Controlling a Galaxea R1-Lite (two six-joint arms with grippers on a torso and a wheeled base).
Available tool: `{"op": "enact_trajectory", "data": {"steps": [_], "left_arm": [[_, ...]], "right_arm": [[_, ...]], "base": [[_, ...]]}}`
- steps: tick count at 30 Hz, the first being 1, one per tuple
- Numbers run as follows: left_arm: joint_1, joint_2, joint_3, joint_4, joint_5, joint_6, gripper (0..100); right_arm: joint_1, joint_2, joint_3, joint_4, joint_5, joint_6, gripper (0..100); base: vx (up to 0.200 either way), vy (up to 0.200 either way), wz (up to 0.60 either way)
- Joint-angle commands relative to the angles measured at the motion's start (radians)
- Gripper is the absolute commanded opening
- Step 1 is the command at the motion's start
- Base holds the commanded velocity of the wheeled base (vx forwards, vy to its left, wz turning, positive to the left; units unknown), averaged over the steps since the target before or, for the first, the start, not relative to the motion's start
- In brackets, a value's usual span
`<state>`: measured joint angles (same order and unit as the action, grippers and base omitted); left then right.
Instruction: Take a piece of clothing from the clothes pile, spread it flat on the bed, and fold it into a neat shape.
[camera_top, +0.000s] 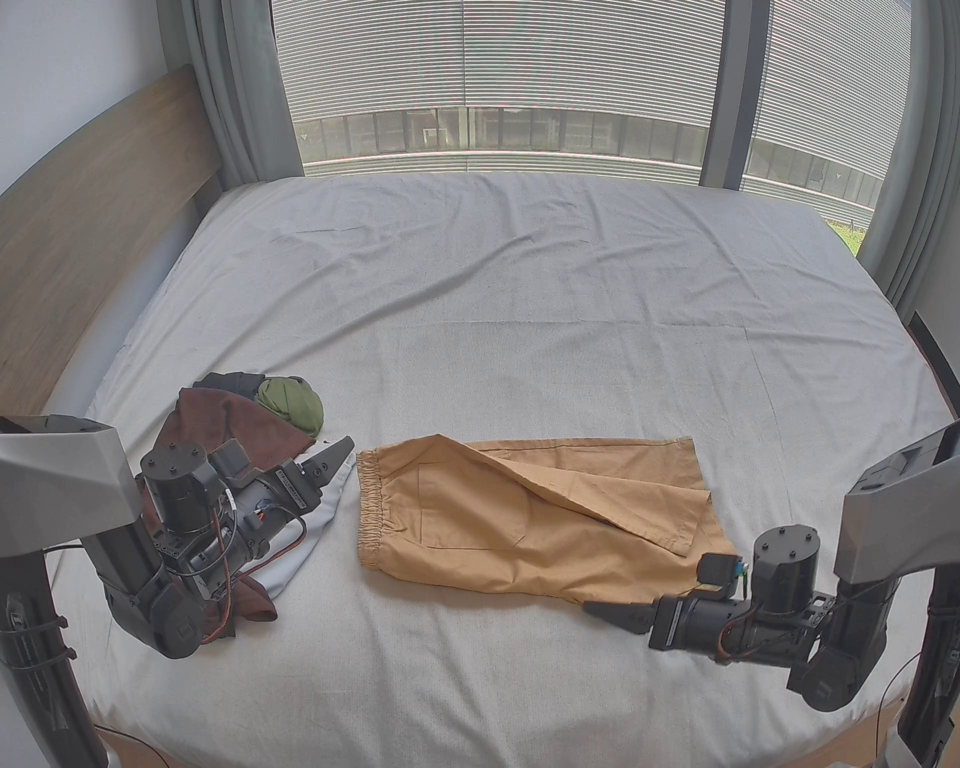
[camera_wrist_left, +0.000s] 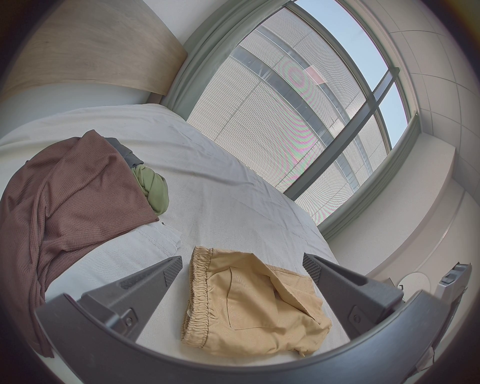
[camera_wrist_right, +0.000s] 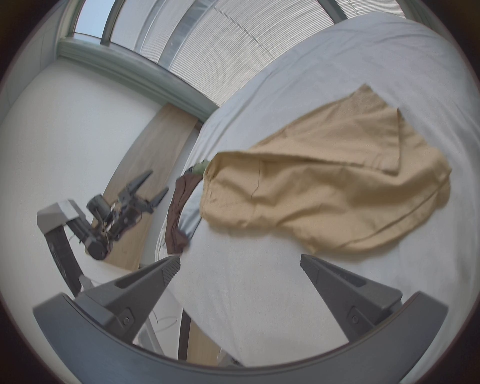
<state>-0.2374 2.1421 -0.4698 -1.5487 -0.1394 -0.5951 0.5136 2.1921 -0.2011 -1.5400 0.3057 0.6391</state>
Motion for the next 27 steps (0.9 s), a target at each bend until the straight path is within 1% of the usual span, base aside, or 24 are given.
{"op": "enact_trajectory", "data": {"steps": [1, 4, 5, 6, 8, 12, 16, 27], "left_arm": [[0.000, -0.001, -0.001, -0.001, 0.000, 0.000, 100], [0.001, -0.001, -0.001, -0.001, 0.000, 0.000, 100], [0.001, -0.001, -0.001, -0.001, 0.000, 0.000, 100], [0.000, 0.001, -0.001, -0.001, 0.000, 0.000, 100], [0.000, 0.001, -0.001, -0.001, 0.000, 0.000, 100], [0.001, 0.001, -0.001, -0.001, 0.000, 0.000, 100], [0.001, -0.001, -0.001, -0.001, 0.000, 0.000, 100], [0.001, -0.001, -0.001, -0.001, 0.000, 0.000, 100]], "right_arm": [[-0.124, -0.045, -0.044, 0.000, 0.003, 0.002, 100], [-0.201, 0.006, -0.074, 0.000, 0.001, -0.001, 100], [-0.207, 0.011, -0.078, 0.000, 0.001, -0.001, 100], [-0.242, 0.037, -0.104, 0.000, 0.001, -0.001, 100], [-0.282, 0.058, -0.129, 0.001, 0.001, -0.003, 100], [-0.333, 0.120, -0.167, 0.001, 0.001, -0.001, 100], [-0.359, 0.179, -0.195, 0.000, 0.000, -0.001, 100], [-0.380, 0.259, -0.255, 0.001, -0.002, -0.001, 100]], "base": [[0.000, 0.000, 0.00], [0.000, 0.000, 0.00], [0.000, 0.000, 0.00], [0.000, 0.000, 0.00], [0.000, 0.000, 0.00], [0.000, 0.000, 0.00], [0.000, 0.000, 0.00], [0.000, 0.000, 0.00]]}}
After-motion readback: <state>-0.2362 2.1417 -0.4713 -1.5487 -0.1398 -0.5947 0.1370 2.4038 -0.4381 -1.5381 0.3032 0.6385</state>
